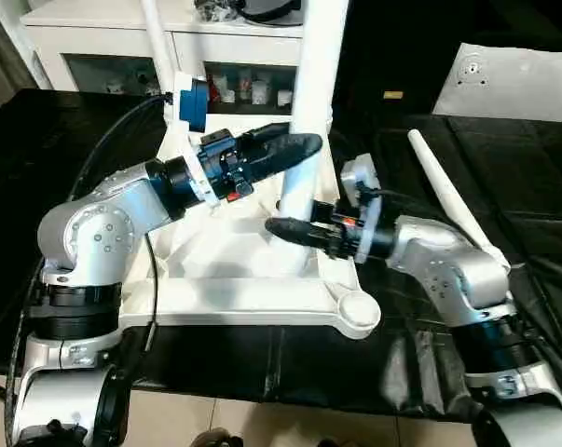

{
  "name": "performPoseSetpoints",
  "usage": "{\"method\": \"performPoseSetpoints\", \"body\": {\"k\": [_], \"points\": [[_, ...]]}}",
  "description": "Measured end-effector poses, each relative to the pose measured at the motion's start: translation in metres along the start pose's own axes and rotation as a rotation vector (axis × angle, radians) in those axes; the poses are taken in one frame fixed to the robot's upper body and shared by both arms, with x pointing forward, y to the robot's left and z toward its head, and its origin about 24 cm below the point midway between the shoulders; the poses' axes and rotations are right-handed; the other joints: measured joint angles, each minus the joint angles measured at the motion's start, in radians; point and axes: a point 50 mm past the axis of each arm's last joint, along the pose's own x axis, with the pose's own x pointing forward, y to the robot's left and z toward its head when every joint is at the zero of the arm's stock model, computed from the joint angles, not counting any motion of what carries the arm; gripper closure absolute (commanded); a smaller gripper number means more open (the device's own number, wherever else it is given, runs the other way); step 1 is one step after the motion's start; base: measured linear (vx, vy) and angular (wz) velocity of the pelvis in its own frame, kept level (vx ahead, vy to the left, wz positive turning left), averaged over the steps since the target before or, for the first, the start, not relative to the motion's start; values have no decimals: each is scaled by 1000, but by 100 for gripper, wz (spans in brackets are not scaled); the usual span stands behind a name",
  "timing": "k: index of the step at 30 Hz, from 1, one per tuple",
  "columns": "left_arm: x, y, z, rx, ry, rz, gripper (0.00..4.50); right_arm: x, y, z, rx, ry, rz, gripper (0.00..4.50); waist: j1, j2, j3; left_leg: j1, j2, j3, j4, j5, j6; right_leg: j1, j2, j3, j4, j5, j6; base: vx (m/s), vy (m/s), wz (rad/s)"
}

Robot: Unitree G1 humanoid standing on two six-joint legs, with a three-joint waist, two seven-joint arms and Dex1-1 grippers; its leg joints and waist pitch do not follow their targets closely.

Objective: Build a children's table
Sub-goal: Pick table leg

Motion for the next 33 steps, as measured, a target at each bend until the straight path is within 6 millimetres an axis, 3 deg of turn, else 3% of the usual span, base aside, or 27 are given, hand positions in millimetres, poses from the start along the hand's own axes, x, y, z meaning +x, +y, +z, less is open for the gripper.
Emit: {"method": "performPoseSetpoints", "body": {"k": [11, 32, 33], "points": [[4, 6, -8, 30, 55, 11, 260, -1, 1, -2, -4, 30, 18, 261, 0, 0, 0, 0, 0, 0, 0, 0, 0, 0, 0, 0, 0, 0, 0, 0, 0, 0], [6, 11, -12, -62, -4, 81, 265, -2, -3, -3, 1, 25, -21, 261, 0, 0, 0, 0, 0, 0, 0, 3, 4, 0, 0, 0, 0, 0, 0, 0, 0, 0], [6, 12, -12, -54, -1, 87, 265, -1, -4, -3, 4, 26, -26, 226, -1, 0, 0, 0, 0, 0, 0, 3, 4, 0, 0, 0, 0, 0, 0, 0, 0, 0]]}}
